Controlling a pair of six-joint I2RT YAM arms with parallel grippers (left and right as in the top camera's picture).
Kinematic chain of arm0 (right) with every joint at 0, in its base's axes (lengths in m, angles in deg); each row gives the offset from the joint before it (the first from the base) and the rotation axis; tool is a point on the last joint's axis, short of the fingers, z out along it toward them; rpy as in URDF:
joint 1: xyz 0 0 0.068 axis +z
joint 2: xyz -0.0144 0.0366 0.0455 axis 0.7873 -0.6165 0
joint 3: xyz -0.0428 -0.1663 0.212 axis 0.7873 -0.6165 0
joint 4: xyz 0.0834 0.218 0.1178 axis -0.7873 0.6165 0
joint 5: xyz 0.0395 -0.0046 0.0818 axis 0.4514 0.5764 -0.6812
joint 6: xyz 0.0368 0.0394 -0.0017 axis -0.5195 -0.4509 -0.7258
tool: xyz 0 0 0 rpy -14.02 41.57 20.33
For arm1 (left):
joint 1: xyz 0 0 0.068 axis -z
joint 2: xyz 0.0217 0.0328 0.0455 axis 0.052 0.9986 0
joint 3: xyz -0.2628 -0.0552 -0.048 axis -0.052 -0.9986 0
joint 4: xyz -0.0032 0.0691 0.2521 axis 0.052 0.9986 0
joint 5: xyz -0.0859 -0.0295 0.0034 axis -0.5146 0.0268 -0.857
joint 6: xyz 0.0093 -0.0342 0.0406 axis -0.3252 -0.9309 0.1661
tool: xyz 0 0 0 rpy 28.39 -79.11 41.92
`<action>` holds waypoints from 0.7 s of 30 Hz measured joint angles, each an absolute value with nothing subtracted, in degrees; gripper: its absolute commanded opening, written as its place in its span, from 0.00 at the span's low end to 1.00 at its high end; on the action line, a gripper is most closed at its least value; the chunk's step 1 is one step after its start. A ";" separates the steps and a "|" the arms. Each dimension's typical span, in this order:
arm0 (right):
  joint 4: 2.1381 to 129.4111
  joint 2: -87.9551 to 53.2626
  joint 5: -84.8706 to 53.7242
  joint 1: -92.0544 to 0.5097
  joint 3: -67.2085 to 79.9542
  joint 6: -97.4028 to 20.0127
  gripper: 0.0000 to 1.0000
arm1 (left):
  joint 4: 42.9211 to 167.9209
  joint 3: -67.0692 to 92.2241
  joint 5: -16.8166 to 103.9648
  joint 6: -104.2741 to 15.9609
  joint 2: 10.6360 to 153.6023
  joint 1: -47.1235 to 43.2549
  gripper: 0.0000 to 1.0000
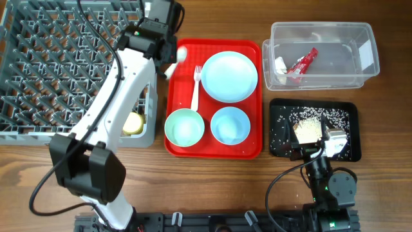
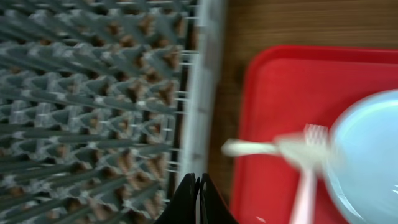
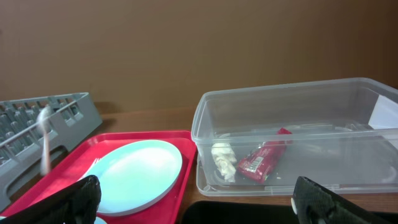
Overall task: Sort waste into correct bins and load items into the dishwasher rack
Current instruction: 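Reach the left gripper to the white spoon and grasp it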
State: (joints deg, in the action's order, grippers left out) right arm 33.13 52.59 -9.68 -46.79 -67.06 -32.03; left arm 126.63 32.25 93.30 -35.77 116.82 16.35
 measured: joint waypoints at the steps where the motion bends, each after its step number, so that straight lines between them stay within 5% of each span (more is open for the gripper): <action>1: 33.11 52.59 -9.68 -46.79 -67.06 -32.03 1.00 | 126.72 32.25 93.63 -35.38 117.65 15.26 0.05; 9: 33.13 52.59 -9.68 -46.79 -67.06 -32.03 1.00 | 127.77 31.92 79.97 -33.81 120.10 12.72 0.38; 21: 33.11 52.59 -9.68 -46.79 -67.06 -32.03 1.00 | 133.23 30.22 77.96 -54.81 124.42 17.70 0.43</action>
